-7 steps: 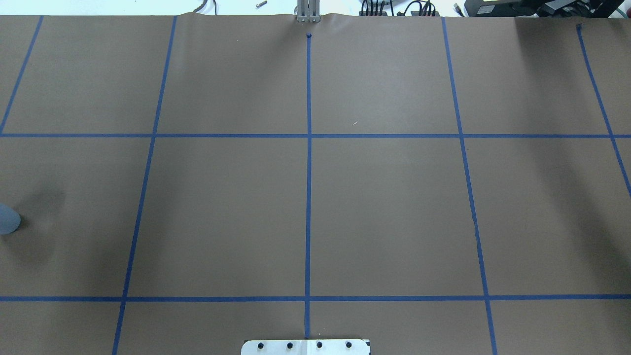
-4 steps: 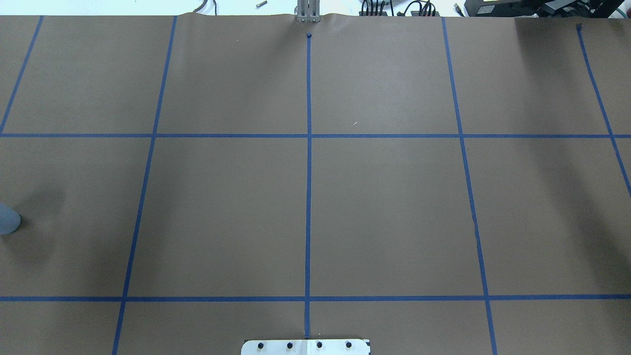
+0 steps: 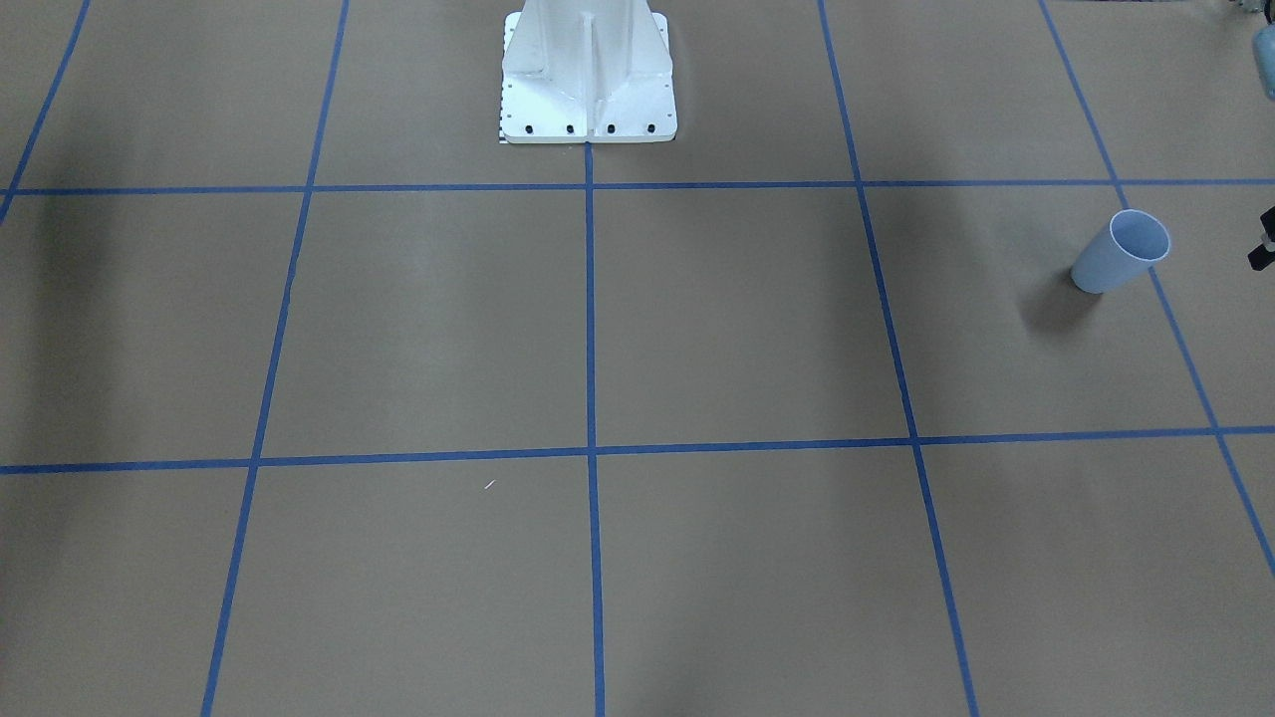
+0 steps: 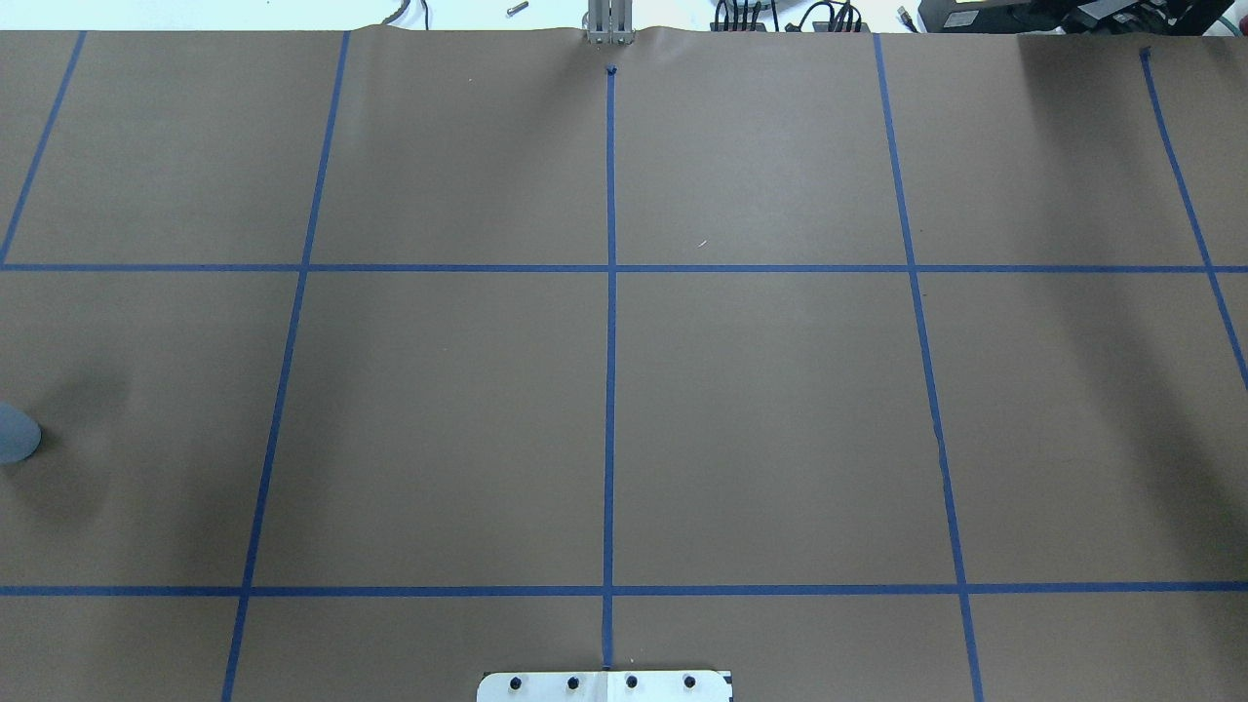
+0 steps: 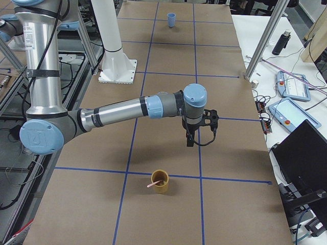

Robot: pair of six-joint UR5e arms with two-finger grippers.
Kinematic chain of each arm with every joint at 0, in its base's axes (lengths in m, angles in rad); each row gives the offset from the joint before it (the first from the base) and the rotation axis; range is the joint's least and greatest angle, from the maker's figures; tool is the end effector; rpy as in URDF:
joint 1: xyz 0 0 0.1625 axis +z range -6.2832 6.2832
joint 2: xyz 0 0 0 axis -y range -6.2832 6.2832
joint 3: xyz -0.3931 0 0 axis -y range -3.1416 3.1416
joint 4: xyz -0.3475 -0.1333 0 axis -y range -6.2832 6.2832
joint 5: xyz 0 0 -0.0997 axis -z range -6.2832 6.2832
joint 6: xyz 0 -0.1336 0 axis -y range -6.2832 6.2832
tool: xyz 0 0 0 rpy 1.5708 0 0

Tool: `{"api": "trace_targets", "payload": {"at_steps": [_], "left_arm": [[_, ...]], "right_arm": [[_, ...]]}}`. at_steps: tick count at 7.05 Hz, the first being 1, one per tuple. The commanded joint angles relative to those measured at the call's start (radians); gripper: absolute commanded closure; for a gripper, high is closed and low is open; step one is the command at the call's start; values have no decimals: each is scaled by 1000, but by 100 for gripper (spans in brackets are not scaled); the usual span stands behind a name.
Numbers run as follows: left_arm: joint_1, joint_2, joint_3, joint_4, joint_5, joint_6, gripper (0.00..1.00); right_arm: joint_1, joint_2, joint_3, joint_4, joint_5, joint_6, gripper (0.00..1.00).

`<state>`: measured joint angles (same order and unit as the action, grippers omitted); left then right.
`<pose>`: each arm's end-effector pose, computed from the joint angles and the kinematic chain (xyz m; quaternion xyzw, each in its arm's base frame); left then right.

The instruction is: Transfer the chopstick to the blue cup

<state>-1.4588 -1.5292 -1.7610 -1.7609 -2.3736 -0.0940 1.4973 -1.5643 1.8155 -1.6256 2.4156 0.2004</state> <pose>0.0136 -0.4535 0.5582 0.1147 0.3990 0.0740 0.9067 -0.0001 -0.4555 0.5367 0.0329 -0.4164 0.0174 0.9084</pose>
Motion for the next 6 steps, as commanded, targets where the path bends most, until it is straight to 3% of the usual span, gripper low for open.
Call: {"api": "trace_targets", "payload": {"at_steps": [1, 3, 6], "left_arm": [[0, -3, 8, 0, 2, -6, 1], [0, -3, 8, 0, 2, -6, 1], [0, -3, 9, 0, 2, -6, 1]], "right_arm": [[1, -66, -13, 100, -10, -12, 0], [8, -103, 7, 107, -3, -12, 0], [131, -195, 27, 102, -3, -65, 0]]}}
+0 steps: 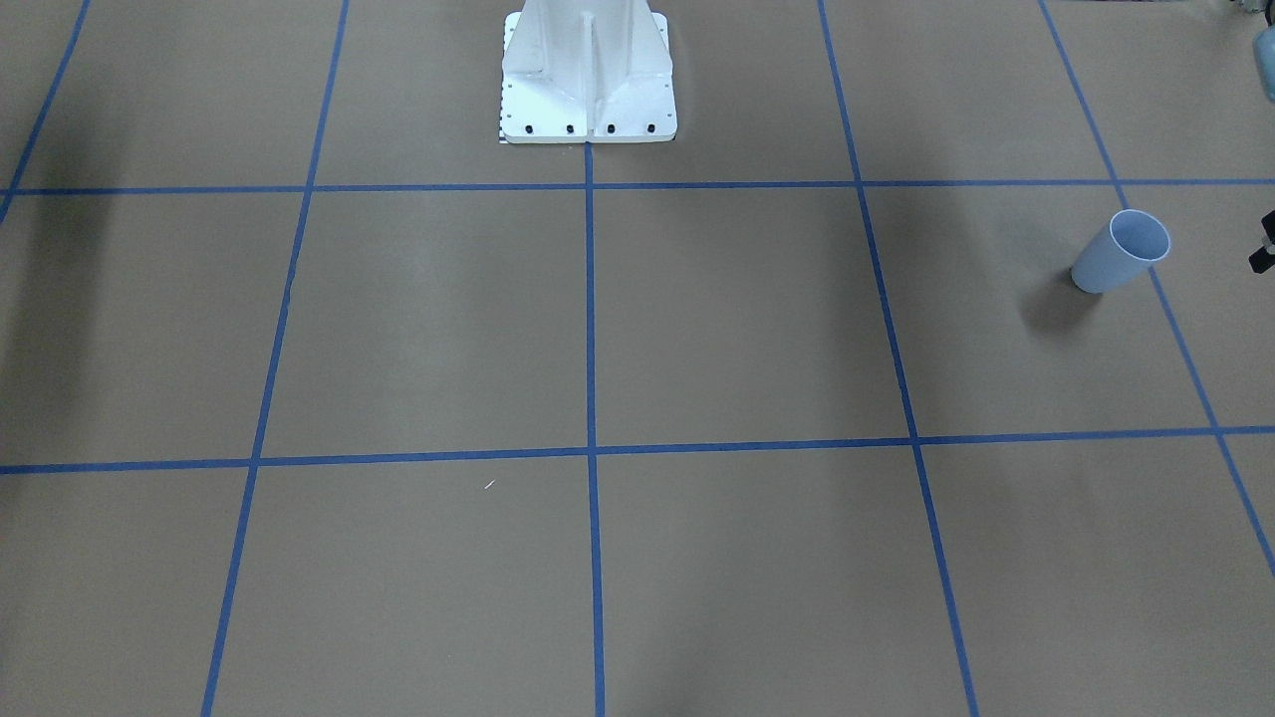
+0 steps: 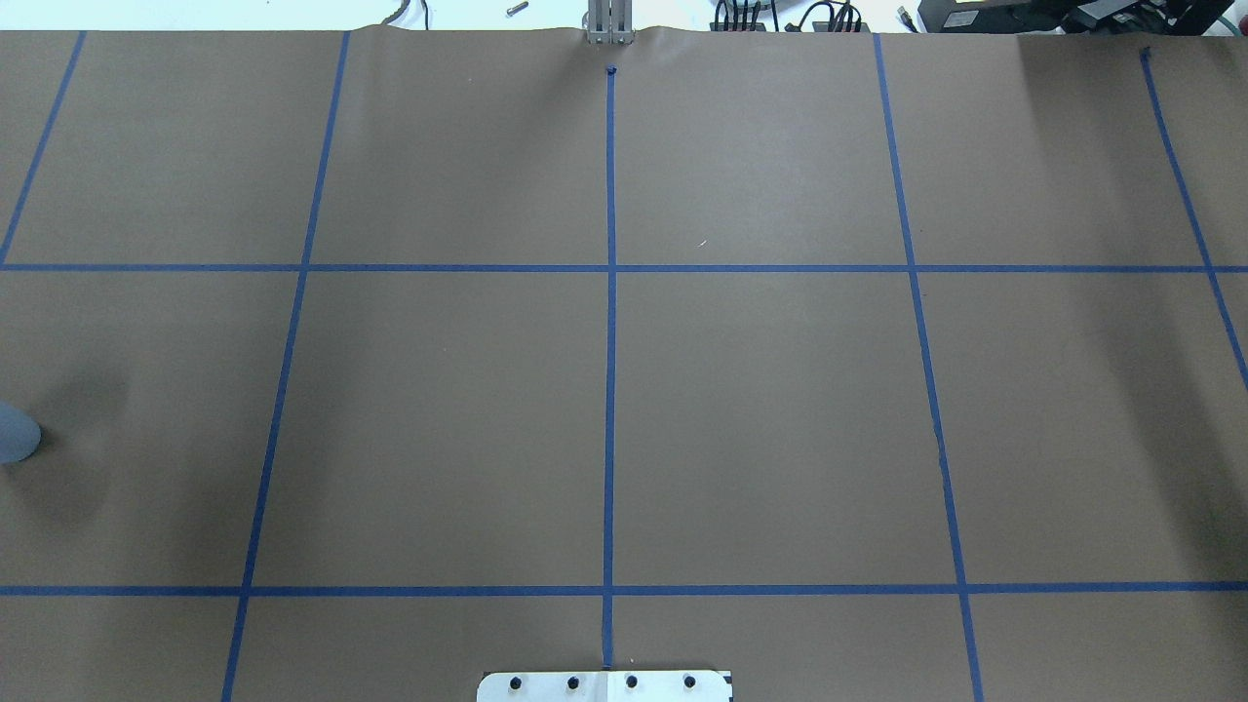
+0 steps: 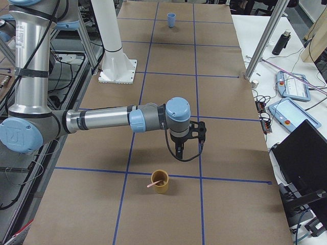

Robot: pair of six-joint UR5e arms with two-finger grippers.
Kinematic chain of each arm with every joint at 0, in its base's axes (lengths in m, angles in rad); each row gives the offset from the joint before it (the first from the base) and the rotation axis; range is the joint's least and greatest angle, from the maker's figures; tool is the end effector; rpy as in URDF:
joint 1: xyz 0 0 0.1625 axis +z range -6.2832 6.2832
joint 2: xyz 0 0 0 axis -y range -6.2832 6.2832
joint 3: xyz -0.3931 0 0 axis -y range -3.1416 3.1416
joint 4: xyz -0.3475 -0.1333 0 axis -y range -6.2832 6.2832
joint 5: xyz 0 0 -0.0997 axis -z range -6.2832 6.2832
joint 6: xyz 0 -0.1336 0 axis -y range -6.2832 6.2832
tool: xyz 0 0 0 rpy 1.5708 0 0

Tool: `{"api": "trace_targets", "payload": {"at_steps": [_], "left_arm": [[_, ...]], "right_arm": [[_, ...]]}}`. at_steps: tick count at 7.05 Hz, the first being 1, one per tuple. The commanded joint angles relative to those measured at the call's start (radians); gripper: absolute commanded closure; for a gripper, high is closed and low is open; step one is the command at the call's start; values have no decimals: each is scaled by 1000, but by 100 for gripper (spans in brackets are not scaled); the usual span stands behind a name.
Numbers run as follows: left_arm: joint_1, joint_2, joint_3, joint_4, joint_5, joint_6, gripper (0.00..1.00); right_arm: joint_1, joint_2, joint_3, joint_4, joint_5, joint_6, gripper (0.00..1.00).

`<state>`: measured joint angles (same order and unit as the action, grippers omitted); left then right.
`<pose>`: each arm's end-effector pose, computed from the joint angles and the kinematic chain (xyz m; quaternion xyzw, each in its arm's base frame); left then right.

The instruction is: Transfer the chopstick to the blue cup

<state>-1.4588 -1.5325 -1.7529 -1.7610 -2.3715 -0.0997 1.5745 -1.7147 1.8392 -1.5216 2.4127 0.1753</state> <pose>0.0135 -0.4549 0.5607 0.1116 0.3983 0.0704 0.9077 0.0351 -0.4019 0.5788 0.0440 -0.4124 0.0460 0.9088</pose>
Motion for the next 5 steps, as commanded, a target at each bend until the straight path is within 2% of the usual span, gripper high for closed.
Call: {"api": "trace_targets", "payload": {"at_steps": [1, 3, 5], "left_arm": [[2, 0, 1, 0, 2, 0, 1], [2, 0, 1, 0, 2, 1, 1], [0, 0, 0, 0, 0, 0, 1]], "right_arm": [[65, -71, -1, -3, -4, -69, 0], [87, -127, -9, -5, -12, -132, 0], [139, -128, -21, -11, -17, -166, 1]]}}
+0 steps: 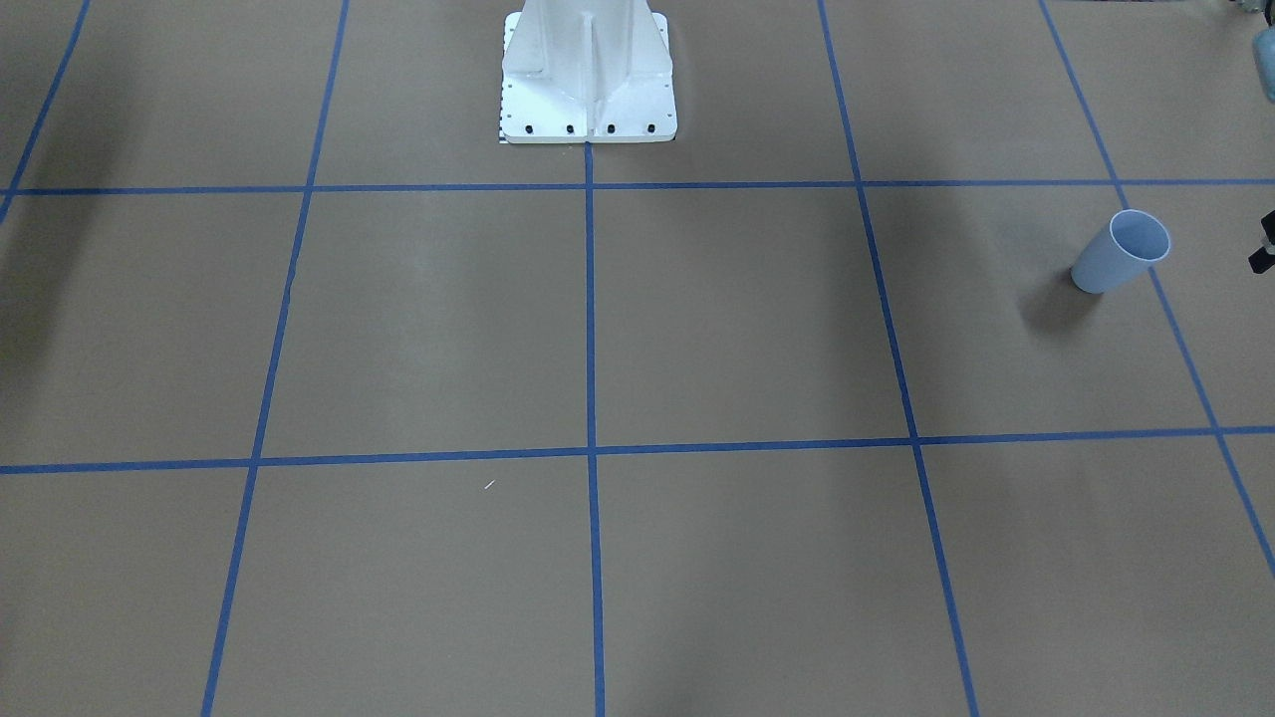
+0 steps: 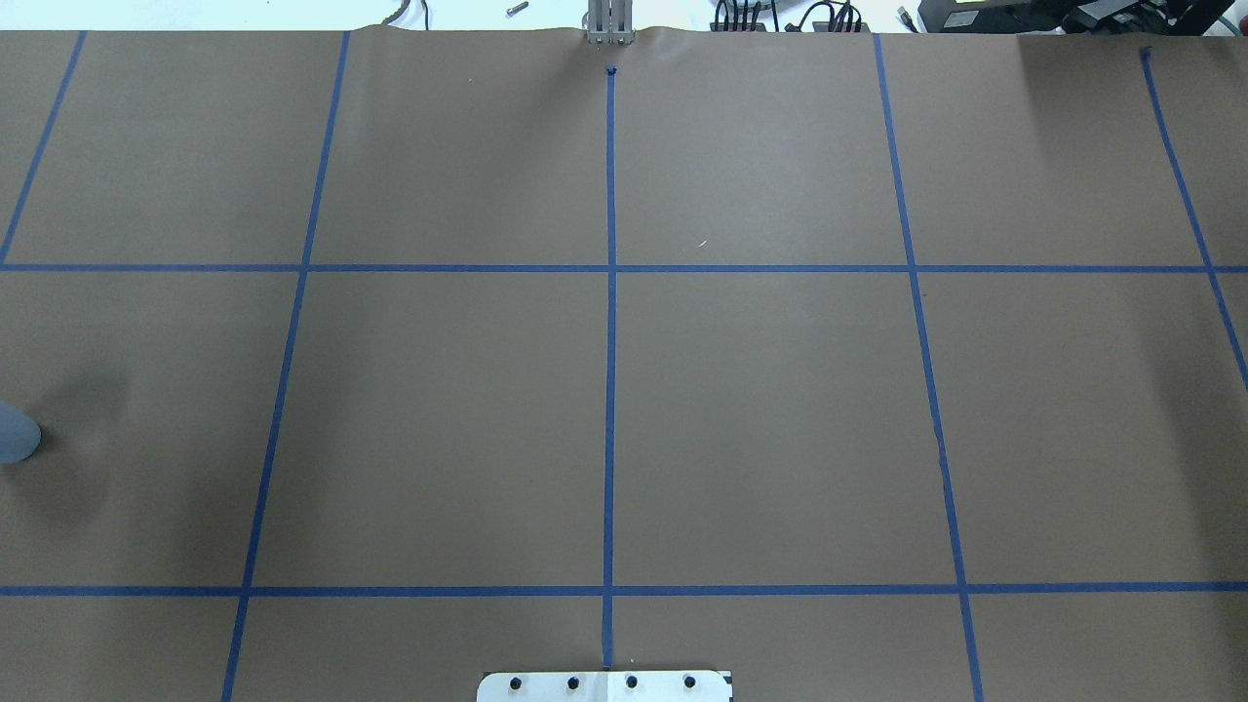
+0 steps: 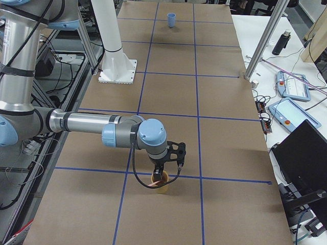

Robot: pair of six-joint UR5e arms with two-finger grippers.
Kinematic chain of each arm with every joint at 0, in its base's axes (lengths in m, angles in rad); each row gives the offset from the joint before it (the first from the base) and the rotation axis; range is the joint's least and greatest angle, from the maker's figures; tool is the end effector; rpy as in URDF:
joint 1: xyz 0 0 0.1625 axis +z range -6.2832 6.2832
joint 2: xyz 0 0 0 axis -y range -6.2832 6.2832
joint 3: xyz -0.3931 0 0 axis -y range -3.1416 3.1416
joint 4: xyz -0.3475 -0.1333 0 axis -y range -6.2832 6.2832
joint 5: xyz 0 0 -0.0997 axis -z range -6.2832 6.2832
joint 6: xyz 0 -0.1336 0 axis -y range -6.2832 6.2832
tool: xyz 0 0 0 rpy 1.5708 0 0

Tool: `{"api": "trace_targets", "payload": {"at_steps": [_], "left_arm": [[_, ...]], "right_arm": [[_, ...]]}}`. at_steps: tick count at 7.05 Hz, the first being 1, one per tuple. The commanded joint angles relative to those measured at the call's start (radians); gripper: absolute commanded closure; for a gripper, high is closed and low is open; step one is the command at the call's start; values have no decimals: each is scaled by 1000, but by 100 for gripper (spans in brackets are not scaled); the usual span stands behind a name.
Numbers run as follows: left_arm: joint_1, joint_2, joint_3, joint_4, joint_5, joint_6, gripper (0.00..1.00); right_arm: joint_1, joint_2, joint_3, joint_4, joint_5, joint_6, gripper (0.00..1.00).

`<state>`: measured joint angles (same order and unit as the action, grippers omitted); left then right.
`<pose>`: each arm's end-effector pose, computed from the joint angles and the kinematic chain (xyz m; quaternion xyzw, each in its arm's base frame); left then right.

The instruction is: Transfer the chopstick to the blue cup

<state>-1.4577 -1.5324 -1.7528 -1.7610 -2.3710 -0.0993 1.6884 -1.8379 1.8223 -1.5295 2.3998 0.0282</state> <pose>0.0140 -0.4548 0.5608 0.1114 0.3982 0.0710 0.9078 0.0751 -0.3392 0.6348 0.0297 -0.4018 0.0615 0.9132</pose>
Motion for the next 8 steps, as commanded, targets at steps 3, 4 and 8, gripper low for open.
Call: {"api": "trace_targets", "payload": {"at_steps": [3, 4, 8], "left_arm": [[32, 43, 9, -21, 1, -183, 1], [116, 130, 16, -100, 3, -215, 1], [227, 221, 13, -221, 4, -319, 3]], "right_arm": [[23, 19, -14, 0, -15, -2, 0], [23, 19, -14, 3, -8, -1, 0], [-3, 28, -14, 8, -8, 3, 0]]}}
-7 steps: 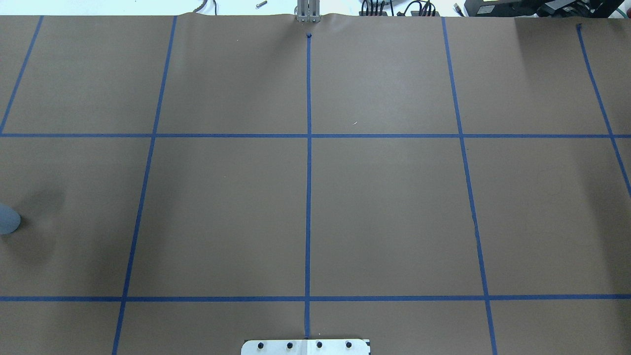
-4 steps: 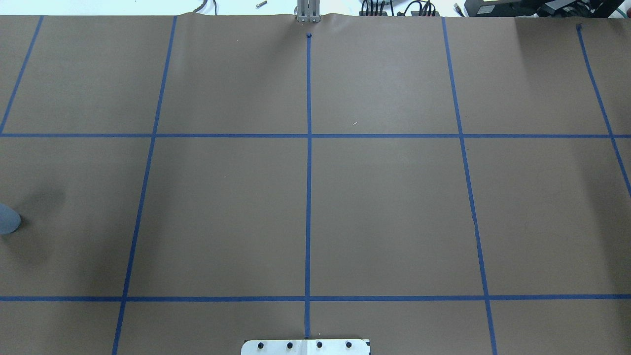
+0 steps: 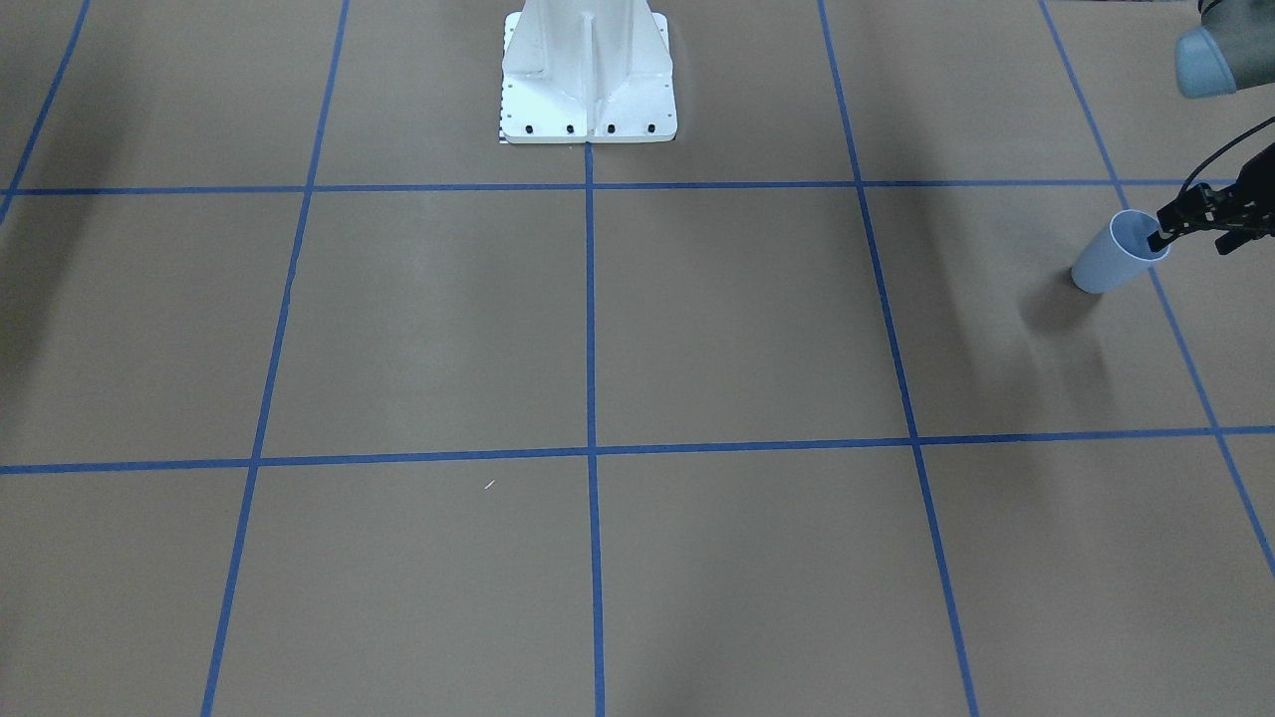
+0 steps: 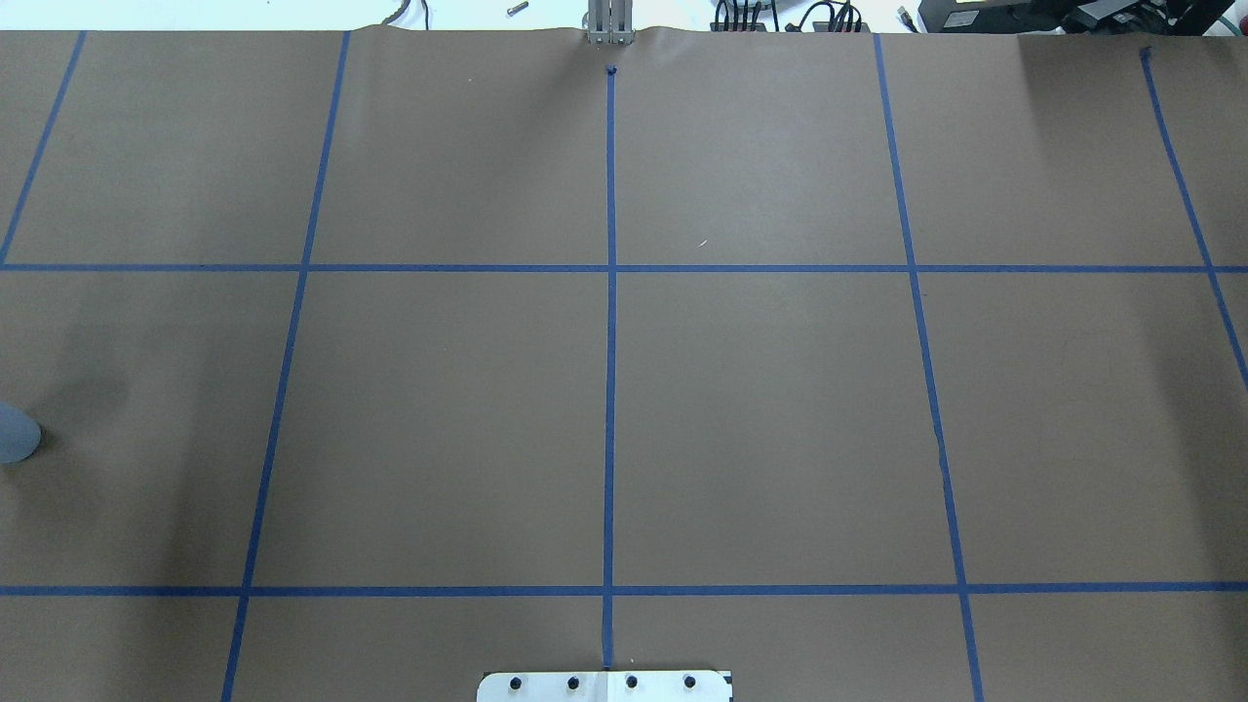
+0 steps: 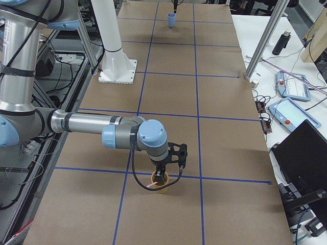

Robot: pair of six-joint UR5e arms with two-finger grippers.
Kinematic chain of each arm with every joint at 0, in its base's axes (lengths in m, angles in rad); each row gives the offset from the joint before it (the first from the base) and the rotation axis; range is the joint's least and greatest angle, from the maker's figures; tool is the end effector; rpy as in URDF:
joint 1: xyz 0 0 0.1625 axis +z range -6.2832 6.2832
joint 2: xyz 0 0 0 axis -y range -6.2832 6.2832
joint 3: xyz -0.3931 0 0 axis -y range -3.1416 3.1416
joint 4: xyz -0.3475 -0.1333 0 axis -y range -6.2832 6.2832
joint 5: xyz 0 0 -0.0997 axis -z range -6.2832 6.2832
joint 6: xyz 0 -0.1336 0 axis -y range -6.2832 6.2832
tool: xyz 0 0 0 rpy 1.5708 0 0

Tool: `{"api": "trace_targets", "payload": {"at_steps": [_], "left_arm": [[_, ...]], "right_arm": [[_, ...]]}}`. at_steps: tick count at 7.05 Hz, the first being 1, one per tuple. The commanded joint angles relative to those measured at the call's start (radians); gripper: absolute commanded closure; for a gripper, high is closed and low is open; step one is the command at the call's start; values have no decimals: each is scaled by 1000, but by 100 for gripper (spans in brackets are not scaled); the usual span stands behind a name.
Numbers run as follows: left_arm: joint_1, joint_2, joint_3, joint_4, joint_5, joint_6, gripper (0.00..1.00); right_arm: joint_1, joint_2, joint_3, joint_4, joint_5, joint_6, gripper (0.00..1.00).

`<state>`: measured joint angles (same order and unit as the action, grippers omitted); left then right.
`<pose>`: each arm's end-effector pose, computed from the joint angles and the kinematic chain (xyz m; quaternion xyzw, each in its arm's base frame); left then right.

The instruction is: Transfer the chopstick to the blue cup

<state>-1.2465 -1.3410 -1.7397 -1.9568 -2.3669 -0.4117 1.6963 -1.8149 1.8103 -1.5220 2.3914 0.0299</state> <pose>0.0858 -0.3738 0.6231 0.0016 0.4106 0.0229 0.9115 0.0799 -0.3489 0.6321 0.0393 -0.3974 0.0624 0.9147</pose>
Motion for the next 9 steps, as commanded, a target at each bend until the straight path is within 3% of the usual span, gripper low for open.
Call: {"api": "trace_targets", "payload": {"at_steps": [1, 5, 6, 7, 9], "left_arm": [[21, 36, 6, -30, 0, -6, 7], [48, 25, 57, -33, 0, -7, 20], [51, 23, 58, -33, 0, -9, 48], [51, 20, 58, -34, -3, -9, 99], [51, 13, 49, -40, -9, 1, 100]], "right_arm": [[-14, 5, -5, -1, 0, 1, 0], [-15, 5, -5, 0, 11, 2, 0], [-15, 5, -5, 2, 11, 4, 0], [-15, 5, -5, 2, 12, 5, 0], [-14, 5, -6, 2, 11, 4, 0]]}}
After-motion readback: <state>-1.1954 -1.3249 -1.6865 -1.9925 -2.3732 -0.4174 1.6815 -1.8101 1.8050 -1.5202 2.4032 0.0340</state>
